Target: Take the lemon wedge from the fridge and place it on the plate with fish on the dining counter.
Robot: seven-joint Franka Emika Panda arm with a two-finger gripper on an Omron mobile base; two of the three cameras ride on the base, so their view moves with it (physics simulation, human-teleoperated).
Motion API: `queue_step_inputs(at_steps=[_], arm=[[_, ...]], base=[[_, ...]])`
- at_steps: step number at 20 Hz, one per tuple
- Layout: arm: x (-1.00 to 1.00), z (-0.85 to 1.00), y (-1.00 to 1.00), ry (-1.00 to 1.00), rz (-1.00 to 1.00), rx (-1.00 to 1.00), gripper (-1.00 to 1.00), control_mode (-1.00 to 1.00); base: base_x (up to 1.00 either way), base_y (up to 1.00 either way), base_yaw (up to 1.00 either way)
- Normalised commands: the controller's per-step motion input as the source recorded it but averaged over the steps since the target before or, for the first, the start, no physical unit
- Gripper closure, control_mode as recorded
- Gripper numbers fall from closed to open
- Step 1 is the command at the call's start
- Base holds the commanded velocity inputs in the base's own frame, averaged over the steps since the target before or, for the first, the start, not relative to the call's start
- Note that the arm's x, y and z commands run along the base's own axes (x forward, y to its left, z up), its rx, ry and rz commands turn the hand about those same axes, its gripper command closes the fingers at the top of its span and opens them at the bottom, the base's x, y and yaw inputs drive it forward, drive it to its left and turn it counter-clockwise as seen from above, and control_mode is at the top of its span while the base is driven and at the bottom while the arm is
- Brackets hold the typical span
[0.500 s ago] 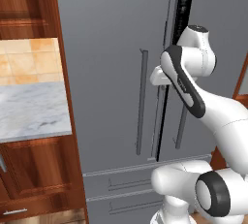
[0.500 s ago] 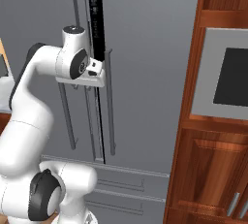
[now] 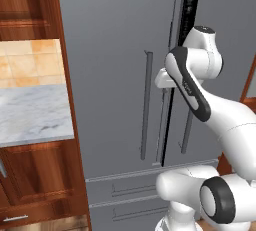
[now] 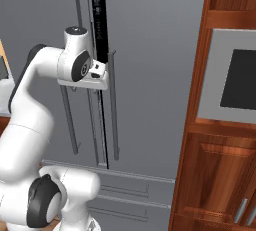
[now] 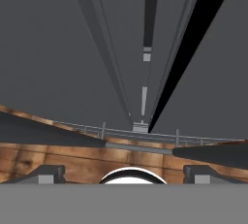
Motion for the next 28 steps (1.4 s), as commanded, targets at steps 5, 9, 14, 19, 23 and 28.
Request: queue_step_inputs(at_steps=[5,9,14,19,23,28], arm=[[-0.03,0.0,0.07,0.0,0.0,0.0,-1.0,1.0],[0.0,0.0,0.0,0.0,0.0,0.0,-1.0,1.0],[0.0,0.0,0.0,0.0,0.0,0.0,-1.0,1.0],[0.0,0.0,0.0,0.0,0.0,0.0,-1.0,1.0],[0.0,0.0,0.0,0.0,0.0,0.0,-1.0,1.0],[0.0,0.0,0.0,0.0,0.0,0.0,-1.0,1.0]], base=[[0.0,0.0,0.0],[-0.16,0.0,0.0],[-0.56,0.0,0.0],[-0.4,0.0,0.0],[-0.55,0.0,0.0],[-0.58,0.0,0.0]])
